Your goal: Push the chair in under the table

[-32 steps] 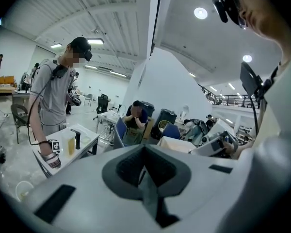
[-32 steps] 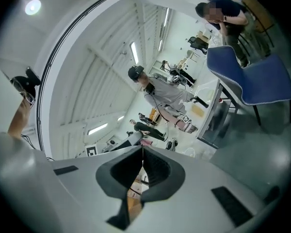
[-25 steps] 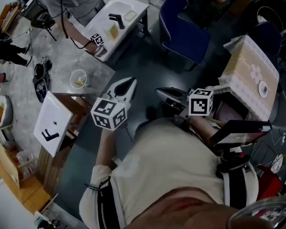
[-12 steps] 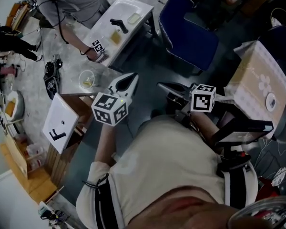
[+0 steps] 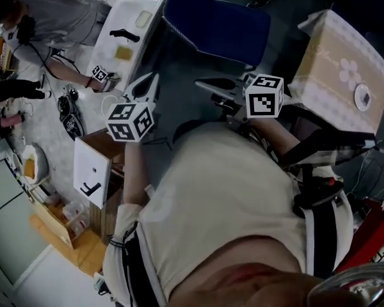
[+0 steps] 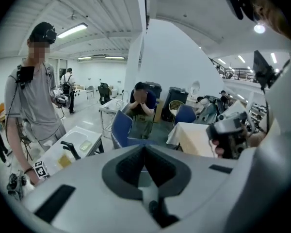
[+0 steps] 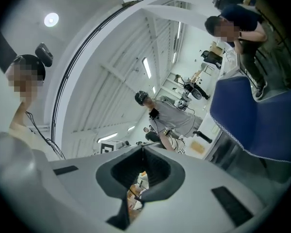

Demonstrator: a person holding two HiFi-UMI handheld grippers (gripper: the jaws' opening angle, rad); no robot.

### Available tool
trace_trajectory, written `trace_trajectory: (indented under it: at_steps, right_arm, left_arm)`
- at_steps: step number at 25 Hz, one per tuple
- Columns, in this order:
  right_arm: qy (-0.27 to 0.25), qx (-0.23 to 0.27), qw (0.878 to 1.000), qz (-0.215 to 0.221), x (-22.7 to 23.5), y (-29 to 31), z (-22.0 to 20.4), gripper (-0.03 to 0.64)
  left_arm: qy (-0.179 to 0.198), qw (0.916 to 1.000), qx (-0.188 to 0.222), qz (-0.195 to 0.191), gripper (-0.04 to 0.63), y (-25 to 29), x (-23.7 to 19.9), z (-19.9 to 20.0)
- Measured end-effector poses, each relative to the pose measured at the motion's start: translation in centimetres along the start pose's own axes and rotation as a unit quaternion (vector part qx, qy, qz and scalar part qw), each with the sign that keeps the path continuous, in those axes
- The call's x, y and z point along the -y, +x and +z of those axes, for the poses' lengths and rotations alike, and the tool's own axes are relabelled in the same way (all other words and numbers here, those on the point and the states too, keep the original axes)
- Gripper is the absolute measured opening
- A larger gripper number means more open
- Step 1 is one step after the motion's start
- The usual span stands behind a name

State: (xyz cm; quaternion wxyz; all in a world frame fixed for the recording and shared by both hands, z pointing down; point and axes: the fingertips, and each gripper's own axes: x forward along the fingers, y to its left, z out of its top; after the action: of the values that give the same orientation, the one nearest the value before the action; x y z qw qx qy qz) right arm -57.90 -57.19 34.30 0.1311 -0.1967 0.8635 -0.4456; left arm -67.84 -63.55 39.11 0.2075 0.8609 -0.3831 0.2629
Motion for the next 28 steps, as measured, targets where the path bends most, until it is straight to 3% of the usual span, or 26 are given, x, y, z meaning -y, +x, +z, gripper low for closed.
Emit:
trace_trajectory:
  at_steps: [5, 9, 16, 19, 20, 23, 24, 28]
  right_arm:
    - [0.020, 0.047, 0.998, -0.025, 2.7, -5.5, 0.7, 0.012]
    - [0.025, 0.068, 0.996, -0.042, 4.5, -7.6, 1.9, 0.012]
    - [0.012, 0.098, 0.993, -0.069, 7.3, -9.7, 4.8, 0.012]
    - [0.038, 0.132, 0.985, -0.102, 8.8, -11.2, 4.5, 0.012]
    - [0.048, 0.139, 0.983, -0.112, 9.1, -11.5, 4.2, 0.012]
    - [0.059, 0.148, 0.979, -0.130, 9.6, -11.3, 4.4, 0.012]
    - [0.058, 0.149, 0.978, -0.134, 9.6, -11.0, 4.7, 0.012]
    - [0.051, 0.147, 0.977, -0.145, 9.7, -9.8, 6.0, 0.012]
  left_arm:
    - [-0.003, 0.9986, -0.051, 0.016, 0.008, 6.8, -0.7, -1.9]
    - [-0.022, 0.9974, -0.063, 0.027, 0.008, 11.1, -2.4, -2.3]
    - [-0.023, 0.9945, -0.084, 0.058, 0.009, 18.2, -7.0, -1.3]
    - [-0.018, 0.9940, -0.100, 0.042, 0.009, 20.2, -7.3, -1.5]
    - [-0.018, 0.9936, -0.106, 0.033, 0.026, 20.7, -7.2, -1.6]
    - [-0.032, 0.9917, -0.124, 0.002, 0.272, 22.1, -7.7, -1.5]
    - [-0.034, 0.9911, -0.129, -0.004, 0.318, 22.6, -8.4, -1.3]
    - [-0.029, 0.9898, -0.138, -0.020, 0.328, 24.8, -9.0, -1.2]
